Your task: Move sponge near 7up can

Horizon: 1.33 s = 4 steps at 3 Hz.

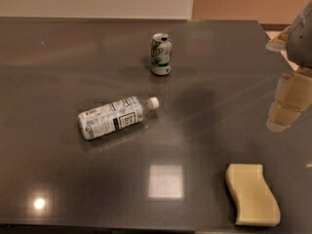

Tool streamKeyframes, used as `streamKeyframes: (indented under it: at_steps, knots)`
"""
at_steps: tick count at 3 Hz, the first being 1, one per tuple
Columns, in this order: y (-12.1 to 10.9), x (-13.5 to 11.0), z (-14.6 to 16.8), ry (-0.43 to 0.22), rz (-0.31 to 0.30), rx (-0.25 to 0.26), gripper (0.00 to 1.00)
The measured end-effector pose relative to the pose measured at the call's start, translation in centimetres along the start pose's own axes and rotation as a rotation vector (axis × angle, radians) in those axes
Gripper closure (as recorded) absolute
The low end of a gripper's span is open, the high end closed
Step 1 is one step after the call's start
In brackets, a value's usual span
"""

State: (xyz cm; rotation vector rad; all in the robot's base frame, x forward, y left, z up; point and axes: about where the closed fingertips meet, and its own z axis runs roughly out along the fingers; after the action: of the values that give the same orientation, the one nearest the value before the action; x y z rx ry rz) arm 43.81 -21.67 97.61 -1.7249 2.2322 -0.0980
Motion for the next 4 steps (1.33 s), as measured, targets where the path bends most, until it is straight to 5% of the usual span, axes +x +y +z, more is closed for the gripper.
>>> streamKeyframes:
  at_steps: [2, 4]
  knots:
    - [1.0, 0.4, 0.9, -0.018, 0.019, -0.051, 0.0]
    - [5.2, 2.4, 4.3, -0.059, 0.082, -0.119, 0.0]
